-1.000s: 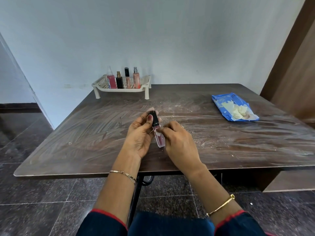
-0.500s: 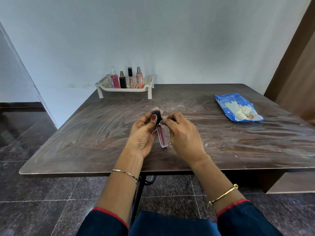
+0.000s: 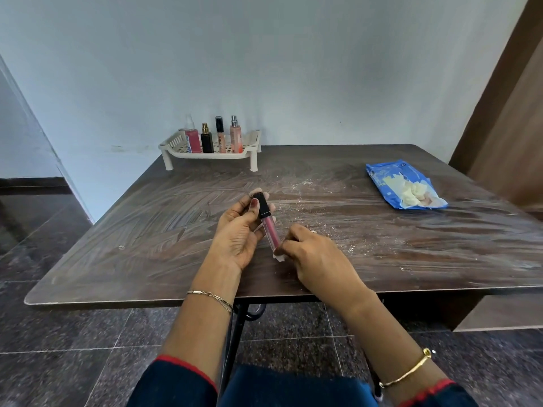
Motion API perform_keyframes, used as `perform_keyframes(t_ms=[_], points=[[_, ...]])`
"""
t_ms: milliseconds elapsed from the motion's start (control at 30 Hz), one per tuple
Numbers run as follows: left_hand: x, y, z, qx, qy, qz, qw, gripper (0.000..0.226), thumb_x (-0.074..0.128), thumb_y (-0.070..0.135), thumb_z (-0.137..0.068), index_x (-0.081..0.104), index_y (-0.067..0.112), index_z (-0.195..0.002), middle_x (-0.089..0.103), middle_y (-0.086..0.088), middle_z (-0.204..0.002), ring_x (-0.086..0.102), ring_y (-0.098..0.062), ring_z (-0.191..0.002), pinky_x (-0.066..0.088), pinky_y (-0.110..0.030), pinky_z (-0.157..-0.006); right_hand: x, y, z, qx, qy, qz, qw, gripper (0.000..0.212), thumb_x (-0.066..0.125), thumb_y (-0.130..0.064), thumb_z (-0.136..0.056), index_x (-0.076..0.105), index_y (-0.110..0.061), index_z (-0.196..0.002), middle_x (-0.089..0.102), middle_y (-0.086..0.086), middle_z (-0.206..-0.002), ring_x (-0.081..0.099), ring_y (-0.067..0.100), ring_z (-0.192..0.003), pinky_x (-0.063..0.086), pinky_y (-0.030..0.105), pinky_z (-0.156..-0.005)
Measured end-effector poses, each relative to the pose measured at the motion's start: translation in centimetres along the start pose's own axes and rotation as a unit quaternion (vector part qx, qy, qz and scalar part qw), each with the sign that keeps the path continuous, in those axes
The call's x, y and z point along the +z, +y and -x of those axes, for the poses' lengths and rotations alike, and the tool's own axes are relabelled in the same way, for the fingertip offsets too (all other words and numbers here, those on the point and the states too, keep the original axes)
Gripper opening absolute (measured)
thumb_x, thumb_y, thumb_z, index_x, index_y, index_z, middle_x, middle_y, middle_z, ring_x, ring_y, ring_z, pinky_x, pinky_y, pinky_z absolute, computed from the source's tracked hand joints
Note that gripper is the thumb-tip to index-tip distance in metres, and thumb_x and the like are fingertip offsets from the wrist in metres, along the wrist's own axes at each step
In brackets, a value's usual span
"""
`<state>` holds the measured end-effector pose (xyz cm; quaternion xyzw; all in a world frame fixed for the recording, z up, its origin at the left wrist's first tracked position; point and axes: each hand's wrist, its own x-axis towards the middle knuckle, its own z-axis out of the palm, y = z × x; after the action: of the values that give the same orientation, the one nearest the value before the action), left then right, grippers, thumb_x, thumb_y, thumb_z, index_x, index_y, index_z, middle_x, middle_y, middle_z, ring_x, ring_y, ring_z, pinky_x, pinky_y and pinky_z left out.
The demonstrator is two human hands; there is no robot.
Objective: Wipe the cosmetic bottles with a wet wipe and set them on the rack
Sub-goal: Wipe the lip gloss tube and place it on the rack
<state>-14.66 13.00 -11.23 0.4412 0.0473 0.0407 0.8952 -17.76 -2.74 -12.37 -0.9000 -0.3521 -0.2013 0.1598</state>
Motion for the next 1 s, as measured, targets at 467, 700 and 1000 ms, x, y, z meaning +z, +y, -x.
perform_keyframes(t_ms=[467, 700, 1000], points=[[0.1, 0.0, 1.1, 0.004, -0.034, 0.009, 0.999, 0.035, 0.055, 0.008, -0.087, 0.06, 0.007, -0.121, 0.066, -0.011, -0.117, 0.062, -0.025, -0.103, 0.047, -0.045, -0.097, -1.8, 0.4, -3.9, 0.118, 0.174, -0.124, 0.97, 0.02, 0.064, -0.005, -0.087, 0.07, -0.015, -0.103, 0.059, -0.006, -0.092, 0.057, 0.007, -0.08, 0.053, 0.024, -0.071], [0.5, 0.0, 1.7, 0.003, -0.061, 0.024, 0.998, 0.036, 0.049, 0.004, -0.091, 0.058, 0.008, -0.126, 0.066, -0.01, -0.115, 0.063, -0.02, -0.103, 0.049, -0.041, -0.096, -1.0, -1.3, -4.9, 0.073, 0.173, -0.058, 0.981, 0.023, 0.063, -0.006, -0.086, 0.067, -0.011, -0.109, 0.057, 0.004, -0.097, 0.058, 0.019, -0.077, 0.055, 0.035, -0.066], [0.5, -0.5, 1.5, -0.001, -0.058, 0.064, 0.996, 0.032, 0.05, 0.005, -0.092, 0.06, 0.008, -0.122, 0.069, -0.005, -0.116, 0.065, -0.022, -0.099, 0.05, -0.039, -0.09, 0.6, -1.3, -1.3, 0.043, 0.151, -0.065, 0.985, 0.018, 0.067, -0.004, -0.083, 0.07, -0.009, -0.1, 0.055, 0.002, -0.09, 0.056, 0.019, -0.07, 0.051, 0.035, -0.058]])
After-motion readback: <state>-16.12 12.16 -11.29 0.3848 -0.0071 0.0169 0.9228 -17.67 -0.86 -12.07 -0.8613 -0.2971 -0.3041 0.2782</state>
